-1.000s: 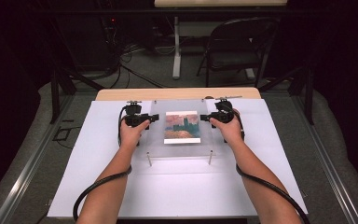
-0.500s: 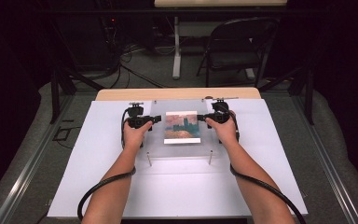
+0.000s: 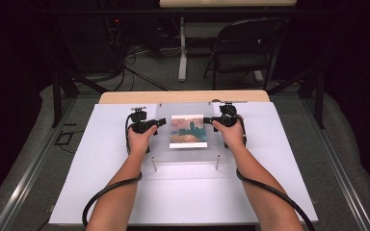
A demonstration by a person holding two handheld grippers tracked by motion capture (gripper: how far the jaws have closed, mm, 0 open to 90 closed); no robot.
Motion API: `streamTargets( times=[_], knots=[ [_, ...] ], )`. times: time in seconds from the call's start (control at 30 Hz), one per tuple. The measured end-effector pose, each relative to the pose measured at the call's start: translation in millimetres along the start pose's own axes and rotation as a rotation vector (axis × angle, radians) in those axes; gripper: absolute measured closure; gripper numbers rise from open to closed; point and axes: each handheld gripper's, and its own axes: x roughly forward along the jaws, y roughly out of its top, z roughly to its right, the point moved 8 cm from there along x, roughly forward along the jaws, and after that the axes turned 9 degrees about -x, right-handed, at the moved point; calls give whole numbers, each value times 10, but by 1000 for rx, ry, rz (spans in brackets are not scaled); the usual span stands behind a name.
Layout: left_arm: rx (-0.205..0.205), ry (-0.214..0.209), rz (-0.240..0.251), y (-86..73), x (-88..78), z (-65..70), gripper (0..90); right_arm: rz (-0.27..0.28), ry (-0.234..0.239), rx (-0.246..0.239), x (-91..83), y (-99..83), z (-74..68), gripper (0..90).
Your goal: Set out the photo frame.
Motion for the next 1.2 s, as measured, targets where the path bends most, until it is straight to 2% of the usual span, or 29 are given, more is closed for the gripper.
streamTargets(
  times=[0.2,0.23,0.33,0.47,0.6,0.67,0.7,0.73,0.8,0.87,1.0,1.03,1.07,1.13,1.17,1.2],
  knots=[
    [-19,-8,-9,-14,-16,-1,418,5,23,49,18,-17,7,332],
    [-21,-8,-7,-15,-21,1,421,7,48,94,31,-36,-13,332],
    [-44,-8,5,-12,-38,-8,442,17,36,95,35,-29,-20,332],
    [-22,10,20,10,-63,-14,522,20,34,88,20,-26,-23,345],
    [-37,13,44,0,-68,-18,520,55,48,103,-31,-2,-5,417],
    [7,43,73,12,-86,-21,539,90,54,90,-67,39,-23,440],
    [53,77,78,28,-111,-20,566,105,57,80,-85,62,-36,449],
    [68,85,75,33,-117,-18,591,127,63,65,-134,110,-68,474],
    [73,79,63,36,-123,-20,592,120,61,55,-165,136,-90,476],
    [35,63,50,43,-116,-38,595,114,59,61,-169,140,-94,477],
    [49,63,20,49,-106,-19,554,96,83,79,-149,109,-50,484],
    [-2,26,-19,46,-88,-24,524,92,96,92,-135,78,-28,485],
    [-26,9,-37,48,-82,-38,514,96,100,94,-120,63,-11,485],
    [-41,-3,-52,48,-79,-43,495,79,95,100,-110,30,22,497],
    [-73,-33,-91,35,-54,-46,470,61,101,109,-94,2,48,497],
    [-88,-47,-110,26,-43,-40,446,55,106,116,-85,-17,62,497]
  ],
)
